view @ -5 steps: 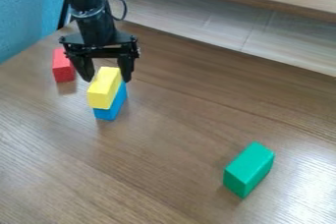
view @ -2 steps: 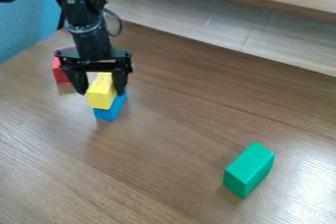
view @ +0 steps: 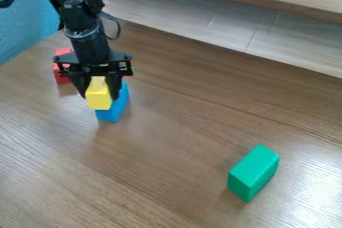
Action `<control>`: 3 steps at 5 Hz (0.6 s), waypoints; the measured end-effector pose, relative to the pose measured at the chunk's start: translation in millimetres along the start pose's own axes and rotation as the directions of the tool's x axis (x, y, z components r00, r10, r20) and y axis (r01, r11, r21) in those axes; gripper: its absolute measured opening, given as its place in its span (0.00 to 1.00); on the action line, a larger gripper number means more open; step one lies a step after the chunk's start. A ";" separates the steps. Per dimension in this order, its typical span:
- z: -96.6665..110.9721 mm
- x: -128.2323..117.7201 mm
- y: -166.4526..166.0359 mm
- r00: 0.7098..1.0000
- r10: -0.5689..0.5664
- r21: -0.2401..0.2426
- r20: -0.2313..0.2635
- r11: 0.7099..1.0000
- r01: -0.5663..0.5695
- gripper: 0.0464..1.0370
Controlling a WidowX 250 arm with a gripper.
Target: Put the Yellow block above the blue block and put it to the left of the table
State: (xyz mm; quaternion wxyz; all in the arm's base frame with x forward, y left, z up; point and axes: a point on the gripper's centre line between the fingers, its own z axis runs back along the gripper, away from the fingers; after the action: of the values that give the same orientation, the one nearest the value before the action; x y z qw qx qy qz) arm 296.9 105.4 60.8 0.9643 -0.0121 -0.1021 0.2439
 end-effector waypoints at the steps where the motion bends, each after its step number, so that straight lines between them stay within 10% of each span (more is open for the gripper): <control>1: 8.9 -0.3 4.4 1.000 0.011 -0.038 -0.001 0.999 -0.011 0.55; 3: 16.3 -5.2 46.9 0.999 0.042 -0.023 -0.006 0.999 -0.042 0.55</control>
State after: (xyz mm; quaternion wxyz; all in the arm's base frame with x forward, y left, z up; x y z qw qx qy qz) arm 267.2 143.8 72.2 0.9590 -0.0259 -0.1022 0.2629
